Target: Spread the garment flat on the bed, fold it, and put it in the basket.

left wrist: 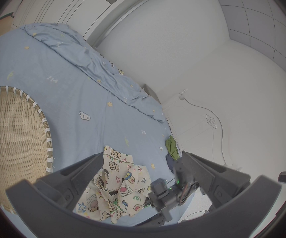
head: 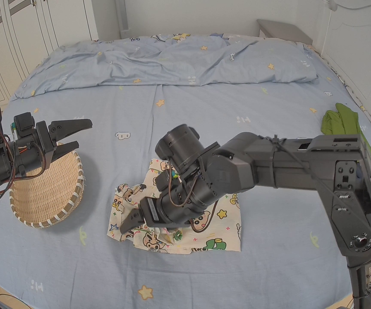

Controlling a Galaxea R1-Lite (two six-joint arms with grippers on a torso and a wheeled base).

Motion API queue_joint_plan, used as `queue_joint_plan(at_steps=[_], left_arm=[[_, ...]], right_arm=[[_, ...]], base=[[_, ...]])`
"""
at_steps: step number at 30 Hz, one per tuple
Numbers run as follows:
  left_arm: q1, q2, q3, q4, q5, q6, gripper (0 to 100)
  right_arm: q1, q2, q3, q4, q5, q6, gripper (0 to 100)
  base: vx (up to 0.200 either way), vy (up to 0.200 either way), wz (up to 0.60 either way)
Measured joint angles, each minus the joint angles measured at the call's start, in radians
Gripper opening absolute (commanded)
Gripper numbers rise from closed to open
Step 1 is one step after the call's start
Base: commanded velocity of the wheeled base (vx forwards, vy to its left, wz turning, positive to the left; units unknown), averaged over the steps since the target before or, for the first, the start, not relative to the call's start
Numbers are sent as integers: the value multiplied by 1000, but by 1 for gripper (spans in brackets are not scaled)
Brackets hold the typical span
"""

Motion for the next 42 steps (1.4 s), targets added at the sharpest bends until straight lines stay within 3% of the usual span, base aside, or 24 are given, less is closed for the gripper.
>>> queue_joint_plan(at_steps=[12,15,21,28,37,42], left_arm=[[18,-2,10,-4,-63,-8,100],[21,-2,13,-7,-69,-6,100],[26,-2,21,-10,-78,-3,100],[25,-2,36,-15,-81,16,100],[26,7,96,-136,-81,128,100],[23,13,128,-155,-82,143,100]], right_arm=[[-1,90,0,445,-16,-37,100],[-13,110,0,462,-32,-19,100],[-70,55,0,353,-50,31,100],[-153,-52,0,298,-57,29,100],[-177,-191,0,597,-45,-2,100],[-185,-242,0,733,-38,-28,100]], base=[[0,0,0],[0,0,0],[0,0,0],[0,0,0],[0,0,0],[0,0,0]])
